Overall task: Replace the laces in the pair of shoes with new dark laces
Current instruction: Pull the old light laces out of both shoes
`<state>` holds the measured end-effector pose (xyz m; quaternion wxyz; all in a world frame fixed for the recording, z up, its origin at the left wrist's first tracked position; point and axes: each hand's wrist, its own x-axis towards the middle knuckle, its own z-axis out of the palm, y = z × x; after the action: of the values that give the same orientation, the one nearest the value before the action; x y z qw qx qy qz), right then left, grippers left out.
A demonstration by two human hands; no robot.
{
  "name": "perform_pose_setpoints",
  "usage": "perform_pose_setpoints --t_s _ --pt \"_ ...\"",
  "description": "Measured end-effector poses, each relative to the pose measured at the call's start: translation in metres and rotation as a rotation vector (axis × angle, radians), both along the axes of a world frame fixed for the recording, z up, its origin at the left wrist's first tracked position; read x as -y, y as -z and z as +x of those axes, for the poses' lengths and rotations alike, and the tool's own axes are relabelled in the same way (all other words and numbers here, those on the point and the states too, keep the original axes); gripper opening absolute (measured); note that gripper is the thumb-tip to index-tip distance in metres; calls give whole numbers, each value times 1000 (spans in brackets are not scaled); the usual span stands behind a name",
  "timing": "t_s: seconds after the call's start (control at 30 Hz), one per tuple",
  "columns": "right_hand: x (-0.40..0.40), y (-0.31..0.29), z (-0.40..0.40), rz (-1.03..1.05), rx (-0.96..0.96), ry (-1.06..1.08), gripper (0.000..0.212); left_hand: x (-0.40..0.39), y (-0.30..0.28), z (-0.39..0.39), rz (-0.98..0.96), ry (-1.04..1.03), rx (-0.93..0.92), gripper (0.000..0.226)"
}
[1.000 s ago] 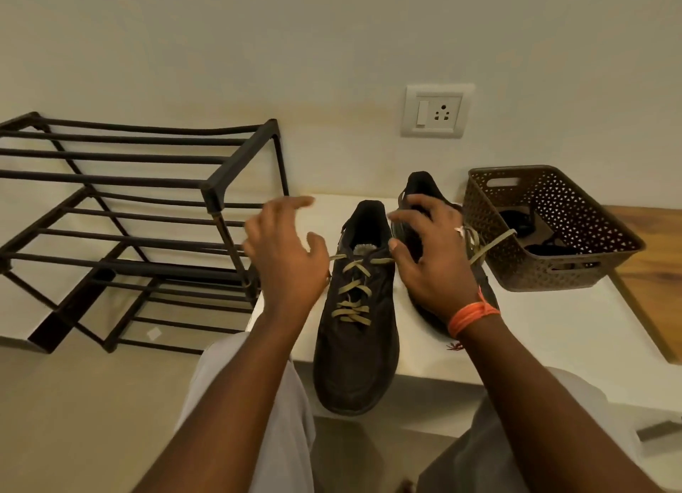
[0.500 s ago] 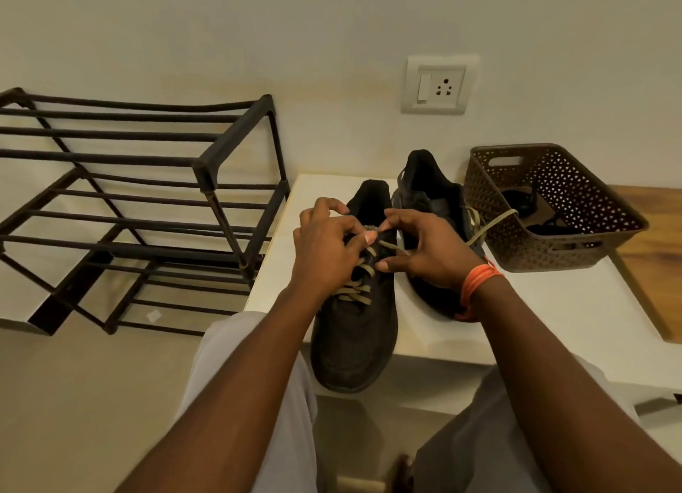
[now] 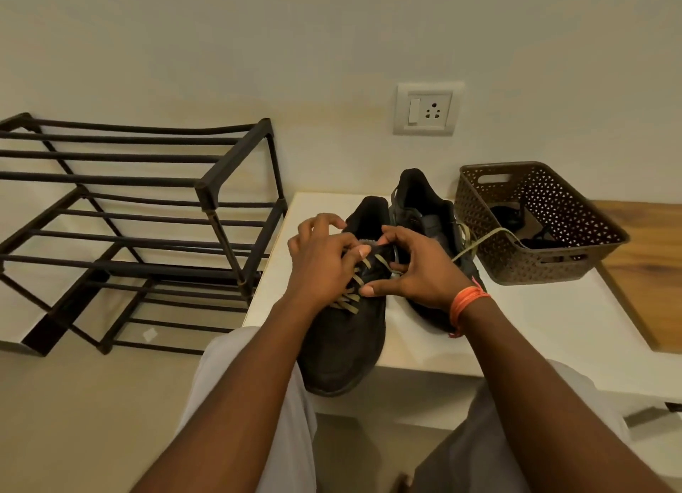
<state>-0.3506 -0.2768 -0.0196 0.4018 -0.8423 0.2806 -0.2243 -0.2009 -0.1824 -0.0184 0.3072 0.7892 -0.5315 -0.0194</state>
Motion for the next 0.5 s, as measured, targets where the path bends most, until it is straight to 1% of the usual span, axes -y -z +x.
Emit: perform_pose_setpoints --t_s 0.03,0.13,0.17,0.2,0.23,0.3,0.37,0.4,0.43,0.47,0.5 --pt "0 1 0 -18 -9 13 66 1 -2 1 -73 -79 -28 19" --pt "0 4 2 -44 -31 53 68 -3 -14 15 -415 -495 -223 17" --pt "0 5 3 -36 -25 56 69 -6 -16 22 -476 -596 -280 18" --pt "0 6 4 -37 -24 58 70 -9 -16 26 -470 -629 -292 20" --pt "-1 6 5 -49 -26 62 71 -11 -15 28 -416 -587 -249 23" --pt "-1 6 6 -70 -25 65 71 -12 -11 23 -260 -319 -108 33" --pt "-2 6 6 -79 -25 62 71 -10 -6 9 -71 -32 -27 28" --pt "-2 6 6 -85 -29 62 73 -8 -4 4 17 62 -16 25" --pt "-2 6 6 -91 -32 64 75 -5 -2 3 78 101 -8 23" --pt "-3 6 5 -94 -34 66 75 -2 -1 2 92 89 -6 21" --pt "-3 5 5 -97 -32 66 73 0 -3 3 47 26 -15 18"
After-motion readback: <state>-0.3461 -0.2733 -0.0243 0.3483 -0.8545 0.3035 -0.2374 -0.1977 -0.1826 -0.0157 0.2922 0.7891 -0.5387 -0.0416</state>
